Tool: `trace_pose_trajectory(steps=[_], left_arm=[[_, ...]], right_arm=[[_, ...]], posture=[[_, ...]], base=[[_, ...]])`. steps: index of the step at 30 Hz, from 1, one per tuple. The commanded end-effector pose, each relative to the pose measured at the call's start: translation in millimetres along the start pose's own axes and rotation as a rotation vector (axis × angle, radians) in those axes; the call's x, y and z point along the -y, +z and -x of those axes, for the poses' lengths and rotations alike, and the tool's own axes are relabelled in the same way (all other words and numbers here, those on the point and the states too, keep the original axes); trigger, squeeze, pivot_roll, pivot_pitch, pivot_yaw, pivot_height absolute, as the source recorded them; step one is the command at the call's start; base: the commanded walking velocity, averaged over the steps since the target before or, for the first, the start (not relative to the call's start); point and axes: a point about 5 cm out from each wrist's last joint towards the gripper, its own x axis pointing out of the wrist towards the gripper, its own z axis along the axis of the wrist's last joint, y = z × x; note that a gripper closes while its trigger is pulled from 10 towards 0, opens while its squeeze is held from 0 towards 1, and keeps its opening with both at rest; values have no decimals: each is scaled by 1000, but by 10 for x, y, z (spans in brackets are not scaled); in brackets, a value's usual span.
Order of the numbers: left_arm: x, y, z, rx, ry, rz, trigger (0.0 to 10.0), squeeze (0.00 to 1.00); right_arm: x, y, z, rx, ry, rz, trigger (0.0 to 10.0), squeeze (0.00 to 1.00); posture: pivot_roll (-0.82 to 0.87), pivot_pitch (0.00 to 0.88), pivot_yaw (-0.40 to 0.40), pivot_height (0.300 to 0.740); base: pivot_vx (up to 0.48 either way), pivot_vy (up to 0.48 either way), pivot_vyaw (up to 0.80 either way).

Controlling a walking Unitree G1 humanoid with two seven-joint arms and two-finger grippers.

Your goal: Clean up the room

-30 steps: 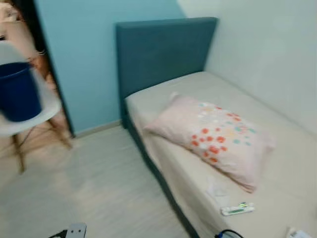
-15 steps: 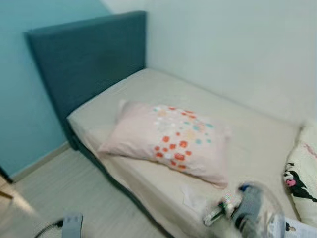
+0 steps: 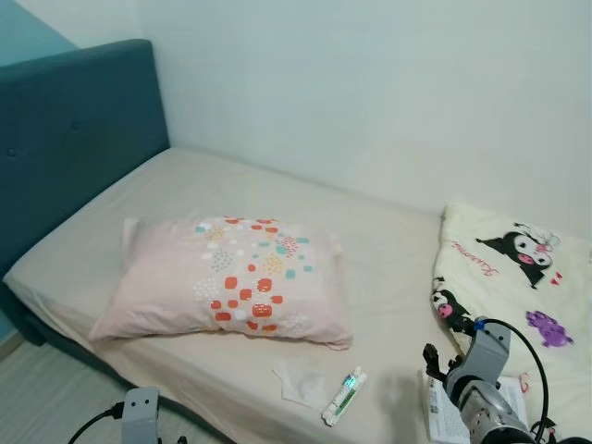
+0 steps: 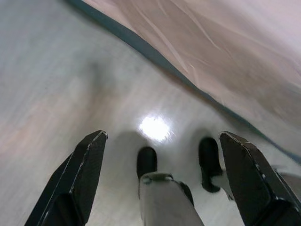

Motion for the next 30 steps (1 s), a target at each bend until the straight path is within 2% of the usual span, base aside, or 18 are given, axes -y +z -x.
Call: trace_pose_trajectory(steps=[1, 2, 3, 5, 7, 8, 11, 14, 16, 24, 30], left_arm=[[-88, 105, -11, 41, 45, 15, 10000, 0], [-134, 192, -20, 71, 74, 19, 10000, 0], [-134, 192, -20, 71, 74, 19, 10000, 0], [-230, 373, -30, 132, 134, 8, 10000, 0], [-230, 373, -30, 132, 134, 8, 10000, 0], [-273, 479, -33, 165, 164, -7, 10000, 0], [-307, 571, -34, 192, 192, -29, 10000, 0], [-334, 656, -34, 211, 226, -68, 10000, 0], [-316, 636, -36, 205, 223, -69, 10000, 0], [-307, 477, -24, 170, 225, -64, 10000, 0], [-236, 395, -24, 154, 182, -61, 10000, 0]], right_arm=[[-80, -76, -3, -42, 45, 12, 10000, 0], [-139, -100, -7, -58, 81, 24, 10000, 0], [-139, -100, -7, -58, 81, 24, 10000, 0], [-292, -120, -16, -68, 174, 35, 10000, 0], [-292, -120, -16, -68, 174, 35, 10000, 0], [-374, -123, -22, -75, 212, 45, 10000, 0], [-445, -133, -26, -90, 241, 56, 10000, 0], [-505, -198, -24, -146, 251, 124, 10000, 0], [-503, -247, -17, -175, 239, 164, 10000, 0], [-490, -239, -17, -175, 242, 146, 10000, 0], [-461, -205, -28, -186, 213, 190, 10000, 0]], posture=[[-70, 0, -50, 739], [-70, 0, -50, 739], [-70, 0, -50, 739], [-73, 0, -47, 729], [-73, 0, -47, 729], [-71, 0, -48, 724], [-70, 0, -48, 719], [-70, 0, -50, 709], [-69, 0, -50, 699], [-71, 0, -53, 674], [-65, 0, -57, 649]], base=[[0, 0, 0], [0, 0, 0], [0, 0, 0], [0, 0, 0], [0, 0, 0], [0, 0, 0], [0, 0, 0], [0, 0, 0], [0, 0, 0], [0, 0, 0], [0, 0, 0]])
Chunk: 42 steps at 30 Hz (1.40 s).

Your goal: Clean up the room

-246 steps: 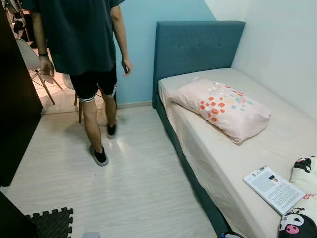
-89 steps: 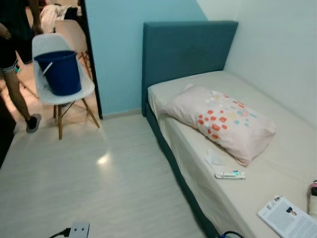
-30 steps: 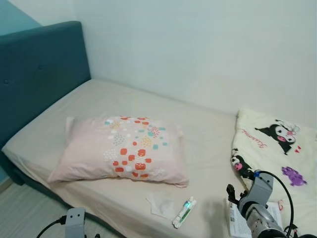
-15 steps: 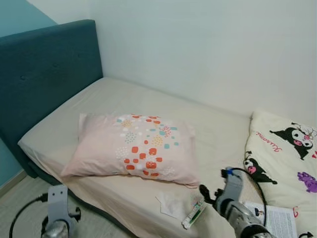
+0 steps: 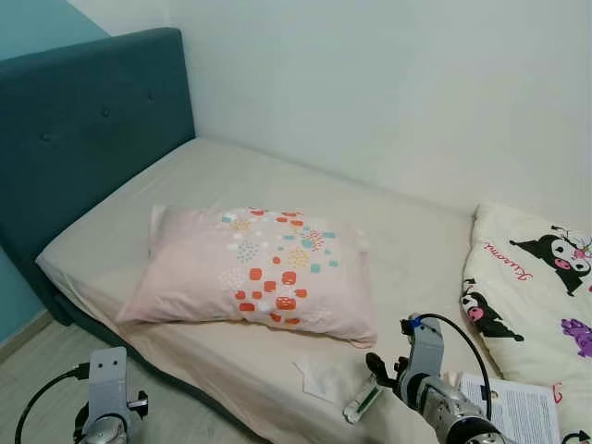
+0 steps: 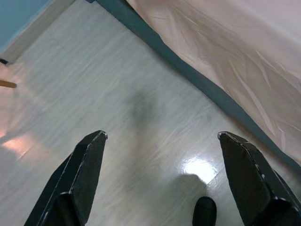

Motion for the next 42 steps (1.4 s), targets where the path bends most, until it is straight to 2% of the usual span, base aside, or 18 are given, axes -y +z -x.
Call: trace_pose_trajectory(steps=[1, 10, 17, 22, 24, 28, 29, 32, 34, 35, 37, 40, 42], left_arm=[[68, -102, 35, -25, -29, -9, 10000, 0], [88, -92, 37, -11, -49, -43, 10000, 0], [90, -5, 16, 22, -57, -51, 10000, 0], [65, 76, 0, 63, -57, -71, 10000, 0], [44, 92, 0, 81, -63, -75, 10000, 0], [27, 90, 5, 92, -67, -78, 10000, 0], [1, 75, 13, 100, -64, -89, 10000, 0], [-17, 64, 18, 105, -61, -96, 10000, 0], [-82, 42, 30, 116, -46, -105, 10000, 0], [-82, 42, 30, 116, -46, -105, 10000, 0], [-119, 50, 36, 135, -36, -110, 10000, 0], [-120, 61, 38, 145, -37, -112, 10000, 0], [-106, 61, 46, 156, -42, -119, 10000, 0]], right_arm=[[28, 3, 4, -19, -20, 20, 10000, 0], [-9, 33, -5, 0, 9, -9, 10000, 0], [-34, 87, -12, 30, 25, -21, 10000, 0], [-36, 135, -12, 83, 15, -69, 10000, 0], [-43, 118, -14, 83, 2, -44, 10000, 0], [-36, 102, -11, 86, -10, -27, 10000, 0], [-56, 114, -6, 123, 22, -56, 10000, 0], [-70, 124, -2, 150, 46, -77, 10000, 0], [-117, 188, 10, 225, 115, -114, 10000, 0], [-117, 188, 10, 225, 115, -114, 10000, 0], [-258, 341, 11, 304, 250, -141, 10000, 0], [-340, 410, 10, 327, 314, -140, 10000, 0], [-491, 525, 1, 342, 399, -113, 10000, 0]], posture=[[-62, 0, -56, 644], [-57, 0, -54, 609], [-54, 1, -50, 579], [-43, 33, -38, 554], [-42, 77, -25, 549], [-39, 86, -25, 549], [-23, 122, -24, 549], [-23, 122, -24, 549], [-15, 153, -28, 549], [-15, 153, -28, 549], [-9, 178, -35, 549], [-8, 181, -36, 549], [-2, 198, -43, 549]], base=[[0, 0, 0], [0, 0, 0], [0, 0, 0], [0, 0, 0], [0, 0, 0], [0, 0, 0], [0, 0, 0], [0, 0, 0], [0, 0, 0], [0, 0, 0], [0, 0, 0], [0, 0, 0], [0, 0, 0]])
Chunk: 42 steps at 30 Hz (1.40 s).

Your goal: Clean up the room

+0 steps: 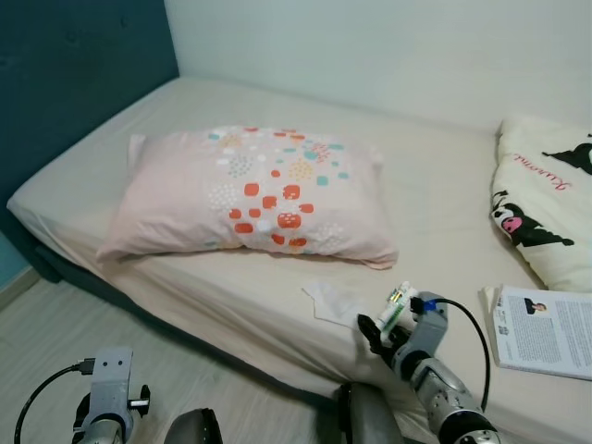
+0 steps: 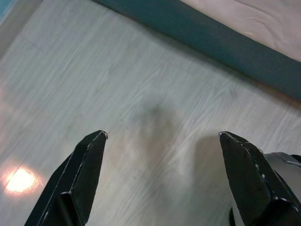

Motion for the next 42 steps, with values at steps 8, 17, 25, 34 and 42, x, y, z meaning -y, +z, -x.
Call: trace_pose_trajectory(steps=[8, 17, 25, 34, 42], left_arm=[[-7, -100, 71, 11, -13, -23, 10000, 0], [-9, -162, 113, 7, -26, -23, 10000, 0], [2, -152, 113, 11, -34, -27, 10000, 0], [19, -167, 126, 9, -38, -29, 10000, 0], [26, -152, 115, 8, -39, -32, 10000, 0]], right_arm=[[-155, 65, -155, -106, -21, 189, 10000, 0], [-81, 34, -148, -223, -116, 338, 10000, 0], [-136, 101, -192, -173, -102, 262, 10000, 0], [-119, 102, -197, -176, -153, 214, 0, 0], [-170, 29, -205, -248, -97, 220, 0, 0]], posture=[[5, 228, -54, 549], [3, 243, -52, 549], [-1, 250, -54, 549], [2, 251, -56, 549], [-3, 235, -54, 549]], base=[[0, 0, 0], [0, 0, 0], [0, 0, 0], [0, 0, 0], [0, 0, 0]])
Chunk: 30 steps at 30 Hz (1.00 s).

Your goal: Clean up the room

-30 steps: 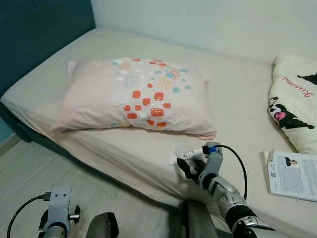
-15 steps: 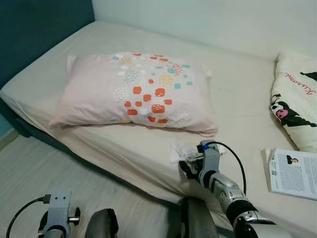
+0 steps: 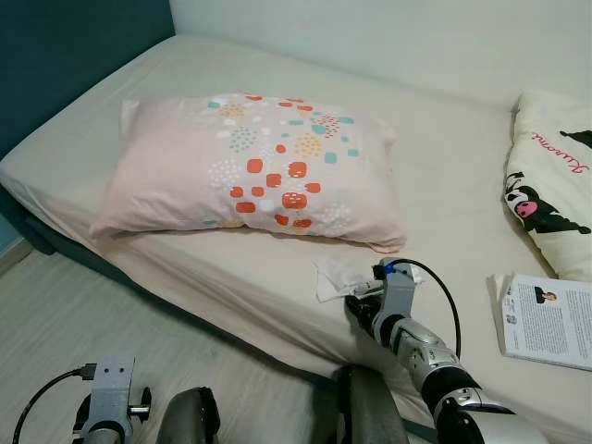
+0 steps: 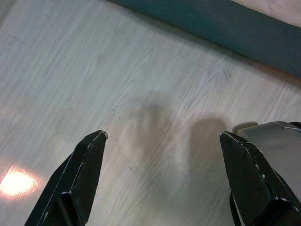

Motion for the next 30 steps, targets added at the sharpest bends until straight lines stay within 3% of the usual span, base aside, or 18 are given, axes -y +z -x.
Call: trace_pose_trajectory(steps=[1, 6, 9, 11, 14, 16, 17, 19, 22, 29, 30], left_arm=[[31, -62, 23, -30, -9, 0, 10000, 0], [49, -37, 5, -29, -10, 3, 10000, 0], [99, 39, -42, -23, -20, 4, 10000, 0], [99, 39, -42, -23, -20, 4, 10000, 0], [122, 89, -72, -18, -26, 4, 10000, 0], [122, 89, -72, -18, -26, 4, 10000, 0], [142, 154, -107, -9, -29, 4, 10000, 0], [149, 187, -125, -6, -30, 5, 10000, 0], [163, 243, -153, 3, -32, 7, 10000, 0], [186, 280, -171, 7, -37, 8, 10000, 0], [212, 289, -176, 4, -46, 6, 10000, 0]], right_arm=[[-31, -172, 9, -80, 25, -22, 0, 0], [-30, -183, 12, -88, 36, -26, 0, 0], [-163, -86, -12, -20, 176, -112, 0, 0], [-163, -86, -12, -20, 176, -112, 0, 0], [-297, 36, -20, 62, 316, -159, 0, 0], [-297, 36, -20, 62, 316, -159, 0, 0], [-415, 150, -20, 131, 422, -195, 0, 0], [-449, 222, -23, 171, 442, -217, 0, 0], [-439, 401, -23, 264, 421, -237, 0, 0], [-304, 597, -3, 336, 334, -215, 0, 0], [-115, 619, 15, 294, 193, -97, 0, 0]], posture=[[-4, 233, -53, 549], [-7, 218, -50, 549], [-12, 188, -44, 549], [-12, 188, -44, 549], [-16, 162, -38, 549], [-16, 162, -38, 549], [-18, 138, -35, 549], [-18, 123, -33, 549], [-19, 109, -30, 549], [-27, 91, -21, 549], [-37, 86, -14, 549]], base=[[0, 0, 0], [0, 0, 0], [0, 0, 0], [0, 0, 0], [0, 0, 0], [0, 0, 0], [0, 0, 0], [0, 0, 0], [0, 0, 0], [0, 0, 0], [0, 0, 0]])
